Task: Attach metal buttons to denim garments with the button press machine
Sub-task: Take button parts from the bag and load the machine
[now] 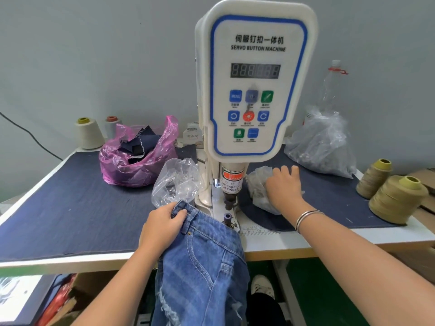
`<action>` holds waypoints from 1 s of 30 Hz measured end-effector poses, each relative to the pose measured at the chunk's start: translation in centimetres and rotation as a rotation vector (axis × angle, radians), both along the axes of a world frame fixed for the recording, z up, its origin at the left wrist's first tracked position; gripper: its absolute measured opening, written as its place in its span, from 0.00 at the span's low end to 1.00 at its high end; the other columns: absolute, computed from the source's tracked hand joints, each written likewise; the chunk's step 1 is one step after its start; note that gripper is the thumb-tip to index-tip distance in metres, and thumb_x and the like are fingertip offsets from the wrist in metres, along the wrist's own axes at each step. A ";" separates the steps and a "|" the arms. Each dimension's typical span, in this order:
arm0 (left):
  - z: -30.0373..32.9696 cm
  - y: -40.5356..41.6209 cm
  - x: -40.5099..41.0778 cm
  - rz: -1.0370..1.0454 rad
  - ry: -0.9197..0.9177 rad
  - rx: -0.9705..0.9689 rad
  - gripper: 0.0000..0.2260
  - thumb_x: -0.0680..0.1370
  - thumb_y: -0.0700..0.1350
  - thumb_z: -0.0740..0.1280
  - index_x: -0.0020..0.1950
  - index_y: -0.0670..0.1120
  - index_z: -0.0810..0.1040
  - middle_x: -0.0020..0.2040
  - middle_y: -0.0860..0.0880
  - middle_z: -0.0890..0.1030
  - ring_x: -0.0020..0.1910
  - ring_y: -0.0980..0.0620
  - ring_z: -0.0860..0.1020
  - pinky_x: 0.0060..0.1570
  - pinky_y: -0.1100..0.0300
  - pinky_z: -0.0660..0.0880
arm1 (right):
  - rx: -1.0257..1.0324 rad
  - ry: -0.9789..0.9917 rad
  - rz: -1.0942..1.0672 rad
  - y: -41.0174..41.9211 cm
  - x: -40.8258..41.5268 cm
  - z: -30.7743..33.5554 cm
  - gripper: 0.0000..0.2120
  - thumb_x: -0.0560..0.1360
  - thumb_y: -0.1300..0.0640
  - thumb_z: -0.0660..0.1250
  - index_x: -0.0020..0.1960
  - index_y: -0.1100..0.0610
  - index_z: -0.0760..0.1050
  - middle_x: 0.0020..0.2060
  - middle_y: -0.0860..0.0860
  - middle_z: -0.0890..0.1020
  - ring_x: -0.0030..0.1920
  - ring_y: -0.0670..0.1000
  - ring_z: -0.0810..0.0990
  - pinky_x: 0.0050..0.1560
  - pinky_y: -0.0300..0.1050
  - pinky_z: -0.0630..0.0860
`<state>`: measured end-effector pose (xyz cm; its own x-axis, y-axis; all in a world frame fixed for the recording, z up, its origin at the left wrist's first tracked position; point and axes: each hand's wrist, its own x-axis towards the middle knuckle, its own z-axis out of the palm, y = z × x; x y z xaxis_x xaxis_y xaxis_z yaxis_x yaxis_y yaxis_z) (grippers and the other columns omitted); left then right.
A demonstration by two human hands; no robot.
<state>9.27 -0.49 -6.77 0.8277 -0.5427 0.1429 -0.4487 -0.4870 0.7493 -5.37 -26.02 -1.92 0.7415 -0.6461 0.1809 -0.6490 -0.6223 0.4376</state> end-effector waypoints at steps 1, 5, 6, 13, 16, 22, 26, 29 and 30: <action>0.0 0.0 0.0 -0.002 -0.002 -0.003 0.13 0.76 0.49 0.66 0.31 0.51 0.72 0.29 0.52 0.77 0.33 0.52 0.76 0.33 0.57 0.68 | -0.004 0.003 0.005 0.0 0.0 -0.1 0.10 0.74 0.59 0.62 0.52 0.50 0.77 0.53 0.51 0.74 0.57 0.55 0.69 0.66 0.57 0.57; 0.1 0.1 0.1 -0.022 0.005 -0.011 0.12 0.76 0.49 0.66 0.33 0.52 0.73 0.30 0.52 0.77 0.34 0.52 0.76 0.35 0.56 0.70 | 0.016 -0.001 -0.004 -0.1 -0.1 -0.1 0.11 0.75 0.58 0.61 0.55 0.50 0.76 0.55 0.51 0.72 0.58 0.55 0.69 0.68 0.63 0.54; 0.0 0.1 0.2 -0.024 0.008 -0.016 0.12 0.76 0.49 0.66 0.33 0.52 0.73 0.30 0.52 0.77 0.34 0.52 0.76 0.35 0.56 0.70 | 0.030 -0.009 -0.009 -0.2 -0.2 -0.2 0.11 0.75 0.58 0.61 0.56 0.49 0.76 0.55 0.51 0.72 0.58 0.55 0.68 0.68 0.63 0.54; -0.1 0.2 0.2 -0.032 0.013 -0.026 0.12 0.76 0.48 0.66 0.34 0.49 0.74 0.30 0.51 0.77 0.34 0.52 0.76 0.36 0.56 0.71 | 0.162 -0.153 -0.029 -0.7 -1.0 0.0 0.09 0.78 0.51 0.58 0.53 0.43 0.76 0.48 0.49 0.66 0.57 0.54 0.68 0.66 0.62 0.55; 0.0 0.2 0.2 -0.033 0.014 -0.027 0.11 0.76 0.49 0.66 0.34 0.50 0.74 0.30 0.51 0.78 0.34 0.51 0.76 0.37 0.55 0.72 | 0.188 -0.167 -0.029 -0.7 -1.3 -0.1 0.10 0.78 0.49 0.57 0.52 0.45 0.77 0.48 0.49 0.66 0.57 0.53 0.68 0.67 0.63 0.53; -0.1 0.2 0.3 -0.036 0.017 -0.022 0.11 0.77 0.49 0.66 0.35 0.49 0.75 0.30 0.50 0.78 0.34 0.50 0.77 0.38 0.54 0.72 | 0.295 -0.183 -0.032 -1.1 -1.5 0.1 0.09 0.78 0.51 0.57 0.42 0.50 0.73 0.50 0.50 0.67 0.58 0.53 0.66 0.69 0.70 0.43; -0.1 0.2 0.3 -0.037 0.017 -0.022 0.11 0.77 0.49 0.66 0.34 0.50 0.74 0.30 0.51 0.78 0.34 0.51 0.76 0.37 0.55 0.71 | 0.319 -0.203 -0.013 -1.5 -2.0 -0.1 0.08 0.78 0.51 0.59 0.44 0.50 0.76 0.50 0.49 0.68 0.58 0.54 0.66 0.69 0.70 0.42; -0.1 0.2 0.3 -0.038 0.019 -0.027 0.11 0.77 0.49 0.66 0.34 0.50 0.74 0.31 0.50 0.78 0.35 0.50 0.77 0.39 0.54 0.73 | 0.234 -0.148 0.017 -1.4 -2.1 -0.2 0.09 0.78 0.49 0.59 0.48 0.49 0.77 0.53 0.50 0.69 0.58 0.53 0.66 0.69 0.71 0.42; 0.0 0.3 0.3 -0.036 0.021 -0.031 0.11 0.76 0.49 0.66 0.34 0.51 0.73 0.30 0.50 0.78 0.34 0.49 0.77 0.39 0.53 0.73 | 0.200 -0.123 0.029 -1.4 -2.0 -0.2 0.10 0.78 0.49 0.58 0.49 0.48 0.77 0.53 0.49 0.69 0.58 0.53 0.66 0.69 0.71 0.42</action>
<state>9.56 -0.24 -6.82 0.8105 -0.5679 0.1432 -0.4500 -0.4473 0.7729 -7.40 -27.40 -2.12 0.7408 -0.6567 0.1414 -0.6702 -0.7082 0.2220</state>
